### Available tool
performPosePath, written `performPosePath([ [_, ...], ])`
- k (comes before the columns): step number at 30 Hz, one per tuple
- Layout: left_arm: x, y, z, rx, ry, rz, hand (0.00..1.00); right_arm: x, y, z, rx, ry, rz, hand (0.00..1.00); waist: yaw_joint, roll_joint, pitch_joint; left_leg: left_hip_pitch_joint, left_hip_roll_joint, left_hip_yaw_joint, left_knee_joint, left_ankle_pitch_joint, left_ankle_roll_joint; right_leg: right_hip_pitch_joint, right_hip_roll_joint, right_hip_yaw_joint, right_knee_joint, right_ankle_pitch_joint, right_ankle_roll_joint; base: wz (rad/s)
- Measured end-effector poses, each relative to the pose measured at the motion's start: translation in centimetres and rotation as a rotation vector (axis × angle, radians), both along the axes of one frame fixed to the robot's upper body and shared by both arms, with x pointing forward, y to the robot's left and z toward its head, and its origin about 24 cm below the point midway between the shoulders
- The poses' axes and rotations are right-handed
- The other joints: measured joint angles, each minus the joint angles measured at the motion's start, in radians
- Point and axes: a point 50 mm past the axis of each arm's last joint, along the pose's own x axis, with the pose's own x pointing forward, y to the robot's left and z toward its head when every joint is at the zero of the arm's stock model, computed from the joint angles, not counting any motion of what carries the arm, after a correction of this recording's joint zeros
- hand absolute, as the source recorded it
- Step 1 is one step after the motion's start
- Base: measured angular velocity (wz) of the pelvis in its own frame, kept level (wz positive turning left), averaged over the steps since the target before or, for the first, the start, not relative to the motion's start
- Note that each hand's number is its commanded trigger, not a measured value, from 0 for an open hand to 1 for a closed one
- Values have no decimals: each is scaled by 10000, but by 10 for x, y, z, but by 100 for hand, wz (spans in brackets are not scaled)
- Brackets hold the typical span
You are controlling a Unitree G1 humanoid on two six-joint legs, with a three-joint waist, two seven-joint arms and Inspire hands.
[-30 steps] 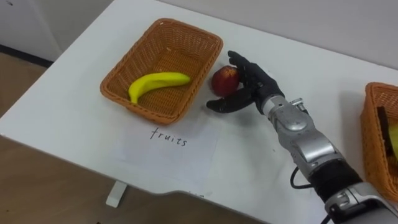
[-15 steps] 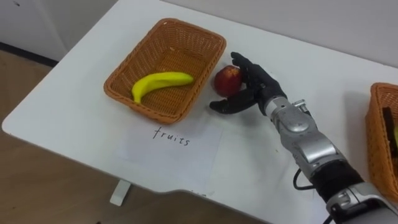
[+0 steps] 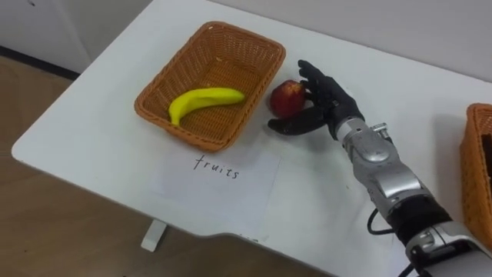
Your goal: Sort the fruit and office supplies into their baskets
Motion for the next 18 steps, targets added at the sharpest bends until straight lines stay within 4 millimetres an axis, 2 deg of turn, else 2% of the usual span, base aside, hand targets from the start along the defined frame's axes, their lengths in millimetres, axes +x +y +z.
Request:
performPosePath([
  [18, -6, 1, -4, -47, 551, -68, 0, 2, -3, 4, -969, -215, 481, 0, 57, 21, 7, -124, 15, -6, -5, 38, -21, -113, 3, -15, 9, 17, -27, 0],
])
